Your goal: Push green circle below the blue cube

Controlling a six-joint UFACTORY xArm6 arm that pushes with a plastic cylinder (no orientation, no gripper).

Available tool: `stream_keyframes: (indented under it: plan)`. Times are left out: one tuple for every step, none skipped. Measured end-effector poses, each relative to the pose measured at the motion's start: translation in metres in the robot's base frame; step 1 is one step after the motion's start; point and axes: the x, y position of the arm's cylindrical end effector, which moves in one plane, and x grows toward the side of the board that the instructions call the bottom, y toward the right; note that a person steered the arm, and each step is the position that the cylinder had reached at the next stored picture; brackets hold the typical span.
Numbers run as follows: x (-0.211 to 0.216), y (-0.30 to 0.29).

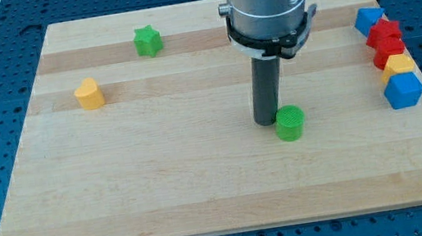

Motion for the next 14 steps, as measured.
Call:
stream_keyframes:
  plan:
    - [0.001,-0.001]
    - [0.027,-0.017]
    - [0.027,-0.020]
    - [0.024,-0.005]
    - [0.024,0.004]
    - [0.024,0.009]
    - [0.024,0.026]
    - [0.022,0.026]
    - [0.020,0.049]
    - [0.020,0.050]
    - [0.020,0.066]
    - [0.020,0.092]
    - [0.023,0.107]
    - [0.031,0.123]
